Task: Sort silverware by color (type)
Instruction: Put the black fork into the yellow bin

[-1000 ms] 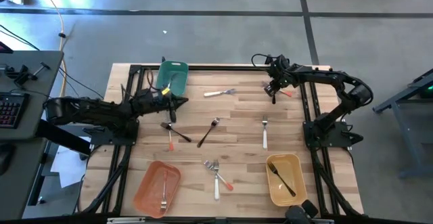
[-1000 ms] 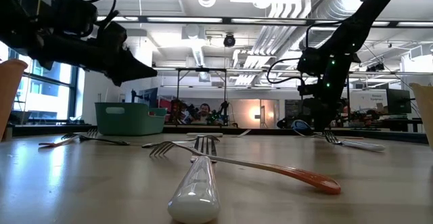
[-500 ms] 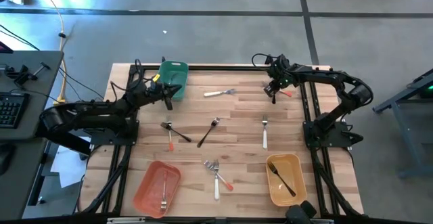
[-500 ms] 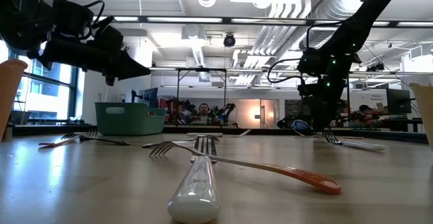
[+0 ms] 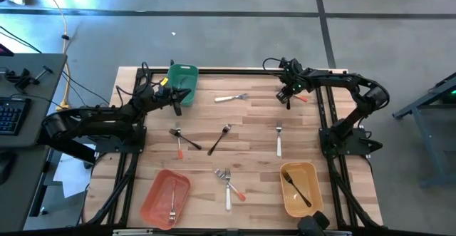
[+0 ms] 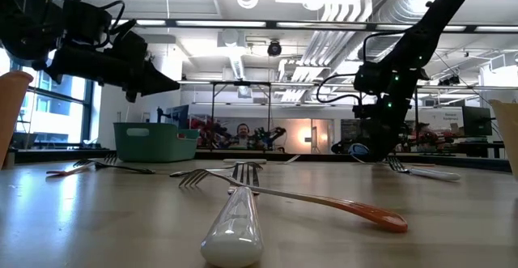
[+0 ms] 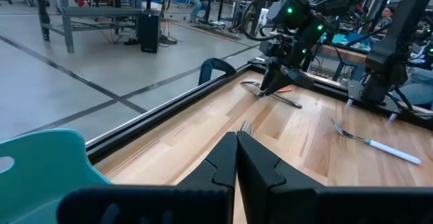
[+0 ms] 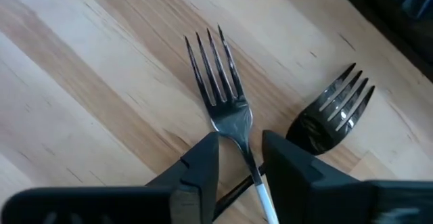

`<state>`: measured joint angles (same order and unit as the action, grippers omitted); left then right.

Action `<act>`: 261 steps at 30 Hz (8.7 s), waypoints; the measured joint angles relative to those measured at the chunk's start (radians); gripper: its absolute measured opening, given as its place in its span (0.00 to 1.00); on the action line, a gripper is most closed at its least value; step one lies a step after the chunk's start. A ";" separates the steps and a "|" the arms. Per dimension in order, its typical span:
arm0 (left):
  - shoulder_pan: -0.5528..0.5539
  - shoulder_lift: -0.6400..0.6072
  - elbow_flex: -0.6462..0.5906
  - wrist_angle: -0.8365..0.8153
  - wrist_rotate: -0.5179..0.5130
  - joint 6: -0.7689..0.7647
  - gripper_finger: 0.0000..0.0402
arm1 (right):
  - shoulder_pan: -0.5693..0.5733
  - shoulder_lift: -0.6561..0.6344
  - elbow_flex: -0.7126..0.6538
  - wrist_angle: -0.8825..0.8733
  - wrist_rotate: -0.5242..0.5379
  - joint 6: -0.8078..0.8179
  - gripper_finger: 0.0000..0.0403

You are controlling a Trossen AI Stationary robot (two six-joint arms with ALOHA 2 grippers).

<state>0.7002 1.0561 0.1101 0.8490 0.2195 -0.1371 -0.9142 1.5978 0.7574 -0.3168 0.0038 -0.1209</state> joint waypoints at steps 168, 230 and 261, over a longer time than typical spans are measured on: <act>-0.504 0.098 0.388 -0.414 0.082 0.095 0.00 | 0.883 0.156 0.093 1.361 -0.004 0.366 0.51; -0.340 0.098 0.193 0.033 -0.081 0.010 0.00 | 1.093 -0.412 0.204 -0.167 -0.048 1.094 0.00; -0.278 0.098 0.192 0.020 -0.020 -0.008 0.00 | 1.606 -0.353 -0.088 -0.275 -0.112 1.819 0.00</act>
<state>0.4221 1.1538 0.3023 0.8692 0.1999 -0.1455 0.6913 1.2449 0.6689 -0.5916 -0.1085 1.6978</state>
